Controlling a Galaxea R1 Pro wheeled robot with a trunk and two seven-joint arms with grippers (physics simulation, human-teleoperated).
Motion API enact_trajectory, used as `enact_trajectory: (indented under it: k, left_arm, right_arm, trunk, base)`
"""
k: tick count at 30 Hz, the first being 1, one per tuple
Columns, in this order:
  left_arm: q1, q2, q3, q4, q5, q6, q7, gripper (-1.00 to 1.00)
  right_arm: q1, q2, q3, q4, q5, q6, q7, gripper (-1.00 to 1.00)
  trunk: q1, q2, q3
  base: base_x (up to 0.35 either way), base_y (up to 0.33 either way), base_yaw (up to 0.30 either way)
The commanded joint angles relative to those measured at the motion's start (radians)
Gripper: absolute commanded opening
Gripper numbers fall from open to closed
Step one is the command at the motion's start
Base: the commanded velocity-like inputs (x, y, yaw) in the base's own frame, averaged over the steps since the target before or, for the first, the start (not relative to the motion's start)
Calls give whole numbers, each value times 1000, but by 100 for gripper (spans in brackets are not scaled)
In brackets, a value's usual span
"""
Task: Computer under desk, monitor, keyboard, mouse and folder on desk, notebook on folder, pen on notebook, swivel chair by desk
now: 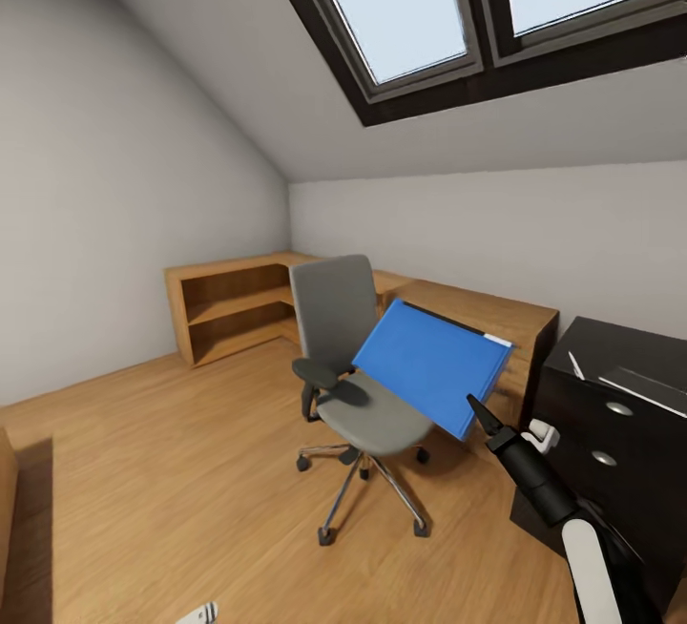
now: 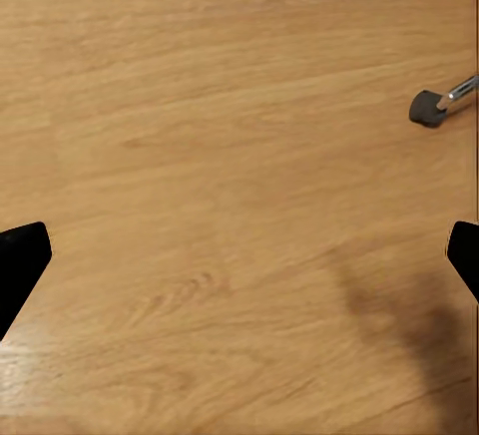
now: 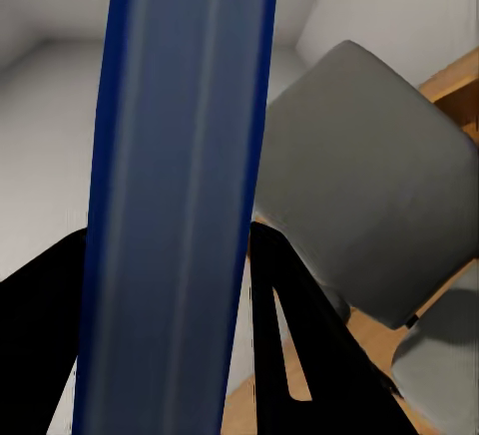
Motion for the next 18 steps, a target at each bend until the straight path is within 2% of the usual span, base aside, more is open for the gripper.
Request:
enact_trajectory:
  k: [1,9,13,18]
  left_arm:
    - [0,0,-2,-3,6,4,6,100]
    - [0,0,-3,-2,7,5,6,100]
    - [0,-1,-5,-3,5,7,6,100]
    - [0,-2,-6,-24,5,10,4,100]
  right_arm:
    - [-1,1,-2,0,-6,9,2,-100]
    - [-1,0,-4,0,-5,9,3,-100]
    - [-1,2,-3,25,47,11,4,-100]
    - [8,3,-3,26,87,13,9,-100]
  trunk:
    - [-4,7,1]
    - [-35,63,24]
    - [-50,91,38]
    - [-69,126,56]
  base:
    - [0,0,-152]
    - [0,0,-266]
    - [0,0,-296]
    - [0,0,-251]
